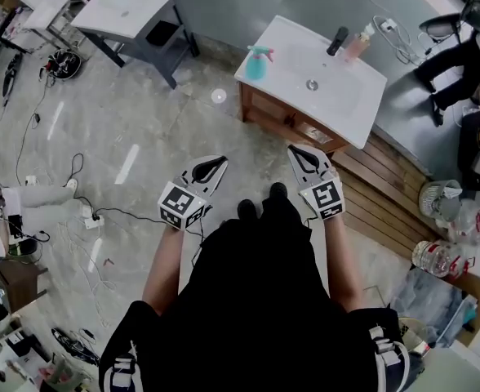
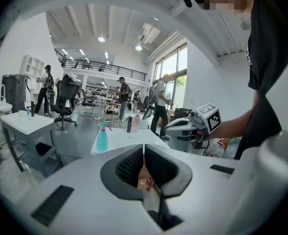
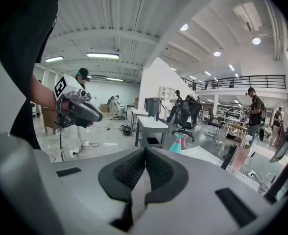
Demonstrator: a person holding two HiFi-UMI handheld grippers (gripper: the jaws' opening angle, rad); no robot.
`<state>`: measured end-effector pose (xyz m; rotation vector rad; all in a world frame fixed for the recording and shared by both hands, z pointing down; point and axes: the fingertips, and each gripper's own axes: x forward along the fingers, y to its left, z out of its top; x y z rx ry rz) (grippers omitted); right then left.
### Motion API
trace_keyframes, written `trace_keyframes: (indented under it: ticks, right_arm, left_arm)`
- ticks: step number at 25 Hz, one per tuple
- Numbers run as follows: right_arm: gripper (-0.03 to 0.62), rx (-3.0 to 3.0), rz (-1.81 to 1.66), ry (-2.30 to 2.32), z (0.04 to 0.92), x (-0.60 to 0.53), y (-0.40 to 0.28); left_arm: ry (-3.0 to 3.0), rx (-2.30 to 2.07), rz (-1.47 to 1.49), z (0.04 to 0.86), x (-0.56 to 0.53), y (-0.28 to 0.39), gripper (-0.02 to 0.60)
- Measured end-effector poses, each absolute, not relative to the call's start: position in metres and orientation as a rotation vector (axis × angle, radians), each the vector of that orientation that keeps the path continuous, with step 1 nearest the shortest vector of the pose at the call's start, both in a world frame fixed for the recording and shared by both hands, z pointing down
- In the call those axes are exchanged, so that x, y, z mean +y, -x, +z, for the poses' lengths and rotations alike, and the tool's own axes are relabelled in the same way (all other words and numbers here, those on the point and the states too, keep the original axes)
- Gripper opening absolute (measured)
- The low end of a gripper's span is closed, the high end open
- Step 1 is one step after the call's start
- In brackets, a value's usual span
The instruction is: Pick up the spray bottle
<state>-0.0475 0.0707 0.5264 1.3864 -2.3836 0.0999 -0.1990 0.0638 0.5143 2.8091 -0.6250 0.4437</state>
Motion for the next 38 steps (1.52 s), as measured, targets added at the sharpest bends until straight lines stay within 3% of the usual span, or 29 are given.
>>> trace_keyframes:
  ticks: [38]
  right_arm:
    - [0.017,-2.496,0.107,-1.147,0.547,-0.194,-0.061]
  left_arm:
    - [-2.713,-0.857,0.468,0.522,-0.184,0.084,0.029]
